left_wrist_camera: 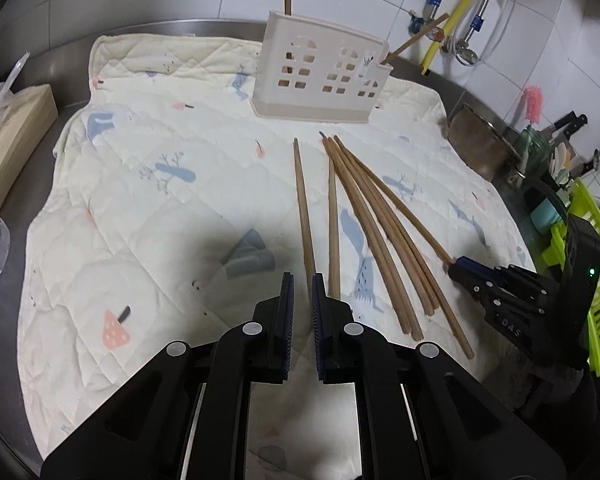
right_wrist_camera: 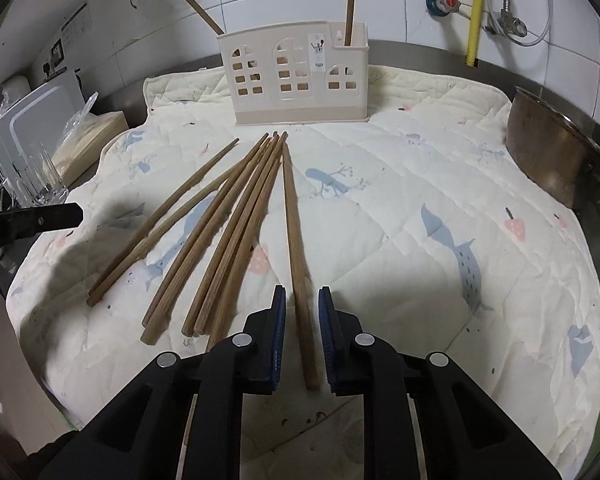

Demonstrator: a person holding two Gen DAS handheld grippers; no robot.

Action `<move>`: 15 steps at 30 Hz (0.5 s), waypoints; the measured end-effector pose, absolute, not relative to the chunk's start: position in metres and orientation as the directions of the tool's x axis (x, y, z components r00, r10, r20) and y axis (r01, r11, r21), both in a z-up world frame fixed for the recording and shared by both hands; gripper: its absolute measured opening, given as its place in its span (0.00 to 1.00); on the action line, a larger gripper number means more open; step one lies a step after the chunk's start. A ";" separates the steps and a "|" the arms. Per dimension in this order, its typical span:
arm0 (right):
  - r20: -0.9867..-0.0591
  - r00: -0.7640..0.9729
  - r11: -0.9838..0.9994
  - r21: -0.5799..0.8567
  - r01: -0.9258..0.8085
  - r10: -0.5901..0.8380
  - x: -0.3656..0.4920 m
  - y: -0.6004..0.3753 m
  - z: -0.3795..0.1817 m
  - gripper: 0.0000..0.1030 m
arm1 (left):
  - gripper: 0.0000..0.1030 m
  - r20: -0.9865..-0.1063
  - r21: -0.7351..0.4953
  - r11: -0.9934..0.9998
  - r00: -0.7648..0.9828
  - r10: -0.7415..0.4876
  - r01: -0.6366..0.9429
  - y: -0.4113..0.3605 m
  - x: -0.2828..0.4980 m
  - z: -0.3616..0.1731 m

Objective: Organize utensils
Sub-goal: 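Close the left tool on another chopstick while the right tool grasps one too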

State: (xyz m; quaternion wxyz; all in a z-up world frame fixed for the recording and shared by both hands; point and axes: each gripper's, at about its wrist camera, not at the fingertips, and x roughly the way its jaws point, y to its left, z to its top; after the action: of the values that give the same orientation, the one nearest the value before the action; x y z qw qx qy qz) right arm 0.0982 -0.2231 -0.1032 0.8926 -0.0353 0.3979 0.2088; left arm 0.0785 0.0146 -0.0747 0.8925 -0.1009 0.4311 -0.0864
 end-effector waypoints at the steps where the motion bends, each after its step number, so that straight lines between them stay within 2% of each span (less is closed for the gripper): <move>1: -0.726 0.596 0.910 0.103 -0.401 0.344 0.098 -0.223 -0.104 0.14 | 0.09 -0.755 -0.254 0.965 0.609 -0.243 0.071 0.013 0.079 -0.077; 15: -0.721 0.600 0.913 0.113 -0.392 0.347 0.102 -0.222 -0.109 0.09 | 0.09 -0.780 -0.270 0.959 0.563 -0.273 0.092 -0.004 0.090 -0.097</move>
State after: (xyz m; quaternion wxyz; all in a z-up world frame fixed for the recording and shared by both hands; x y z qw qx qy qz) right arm 0.1016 -0.2220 -0.1091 0.8939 -0.0282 0.3968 0.2065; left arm 0.0895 -0.0037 -0.0972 0.8783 -0.0996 0.4560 -0.1040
